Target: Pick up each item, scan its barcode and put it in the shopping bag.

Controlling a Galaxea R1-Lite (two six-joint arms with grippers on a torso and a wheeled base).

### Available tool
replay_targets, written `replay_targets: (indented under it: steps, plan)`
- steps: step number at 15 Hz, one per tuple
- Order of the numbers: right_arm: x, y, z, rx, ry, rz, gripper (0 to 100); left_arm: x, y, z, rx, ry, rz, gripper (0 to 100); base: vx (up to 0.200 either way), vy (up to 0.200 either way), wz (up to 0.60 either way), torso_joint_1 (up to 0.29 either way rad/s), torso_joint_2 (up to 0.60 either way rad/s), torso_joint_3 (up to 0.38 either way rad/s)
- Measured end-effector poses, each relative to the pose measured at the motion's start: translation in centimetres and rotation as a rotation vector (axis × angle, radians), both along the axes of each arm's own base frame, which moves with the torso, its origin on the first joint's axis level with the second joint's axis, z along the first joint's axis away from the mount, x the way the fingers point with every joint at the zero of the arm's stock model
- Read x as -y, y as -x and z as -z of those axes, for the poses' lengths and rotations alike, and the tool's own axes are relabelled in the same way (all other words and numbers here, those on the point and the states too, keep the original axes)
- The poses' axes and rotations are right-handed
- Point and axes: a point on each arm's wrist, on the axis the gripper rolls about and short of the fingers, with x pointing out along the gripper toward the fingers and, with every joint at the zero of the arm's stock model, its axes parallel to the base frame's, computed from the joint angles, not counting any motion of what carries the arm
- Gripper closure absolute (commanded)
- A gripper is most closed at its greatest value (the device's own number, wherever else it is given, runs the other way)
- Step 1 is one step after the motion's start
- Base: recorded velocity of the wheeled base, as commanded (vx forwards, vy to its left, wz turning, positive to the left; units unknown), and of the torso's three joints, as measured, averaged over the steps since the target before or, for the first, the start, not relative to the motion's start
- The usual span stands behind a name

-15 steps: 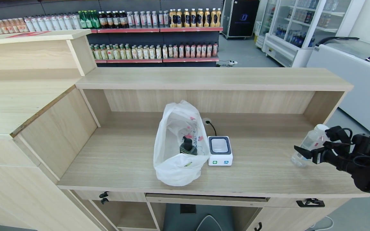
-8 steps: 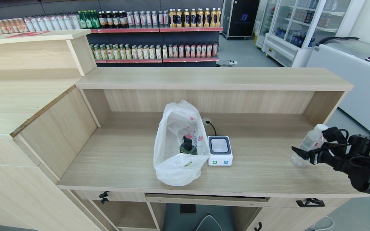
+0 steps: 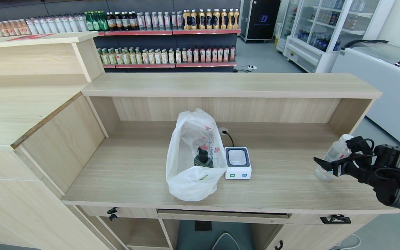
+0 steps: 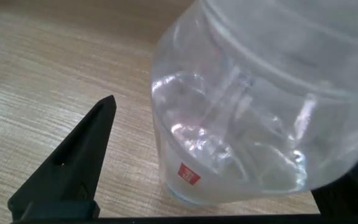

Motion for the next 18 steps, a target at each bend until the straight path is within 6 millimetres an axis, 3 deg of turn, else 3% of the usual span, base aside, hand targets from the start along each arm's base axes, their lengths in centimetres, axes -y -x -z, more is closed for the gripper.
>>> replay_targets:
  steps: [6,7,18]
  plan:
    - [-0.89,-0.42,0.4,0.007,0.004,-0.025,0,0.0,0.0,0.0,0.0,0.0,0.0,0,0.0,0.0,0.0,0.0,0.0,0.0]
    - [-0.91,-0.46,0.49,0.008,0.005,-0.026,100,0.0,0.0,0.0,0.0,0.0,0.0,0,0.0,0.0,0.0,0.0,0.0,0.0]
    - [-0.78,-0.69,0.77,0.031,0.01,-0.023,100,0.0,0.0,0.01,0.0,0.0,0.001,0,0.0,0.0,0.0,0.0,0.0,0.0]
